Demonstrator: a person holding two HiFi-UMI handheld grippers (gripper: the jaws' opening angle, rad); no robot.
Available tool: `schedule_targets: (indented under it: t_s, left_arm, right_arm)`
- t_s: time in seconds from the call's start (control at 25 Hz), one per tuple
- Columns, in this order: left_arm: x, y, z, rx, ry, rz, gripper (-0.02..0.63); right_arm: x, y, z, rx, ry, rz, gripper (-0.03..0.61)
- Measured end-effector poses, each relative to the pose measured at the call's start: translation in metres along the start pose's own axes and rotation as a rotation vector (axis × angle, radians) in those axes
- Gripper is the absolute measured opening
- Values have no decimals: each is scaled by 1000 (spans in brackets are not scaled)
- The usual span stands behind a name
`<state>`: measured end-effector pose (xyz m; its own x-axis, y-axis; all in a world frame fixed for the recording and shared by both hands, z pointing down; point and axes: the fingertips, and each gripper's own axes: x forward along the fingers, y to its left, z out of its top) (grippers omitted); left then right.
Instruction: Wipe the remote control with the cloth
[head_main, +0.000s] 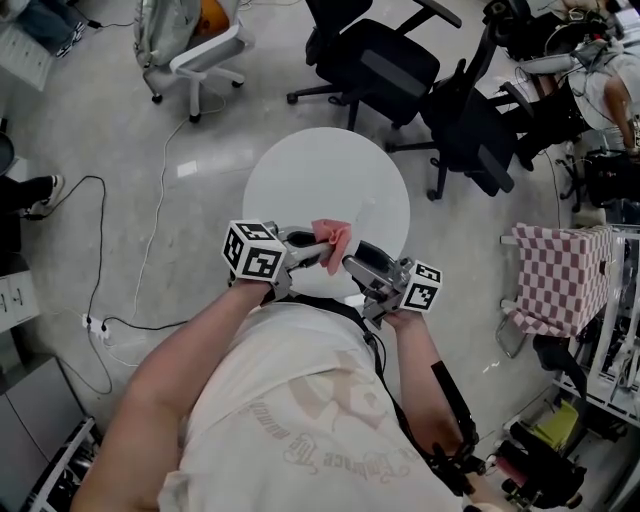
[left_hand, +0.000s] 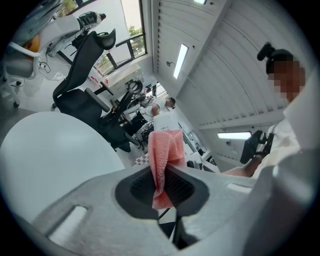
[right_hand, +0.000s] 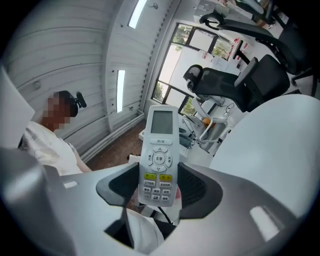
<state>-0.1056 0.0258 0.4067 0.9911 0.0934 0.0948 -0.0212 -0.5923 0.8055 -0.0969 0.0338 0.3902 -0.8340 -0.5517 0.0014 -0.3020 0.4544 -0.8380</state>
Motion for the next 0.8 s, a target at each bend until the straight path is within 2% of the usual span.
schedule_targets:
  t_s: [0.16, 0.36, 0.64, 0.8]
  left_arm:
    - [-3, 5, 19, 4, -37, 2, 18]
    - [-10, 10, 45, 17, -70, -5, 18]
    - [-22, 4, 83, 6, -146, -75, 18]
    - [-19, 4, 74, -30, -107, -104, 18]
  right_arm:
    - [5, 3, -20, -28, 107, 6, 251]
    - [9, 5, -37, -37, 176, 24, 250]
    - [10, 0, -48, -77, 258, 5, 249]
    - [11, -2, -50, -75, 260, 4, 249]
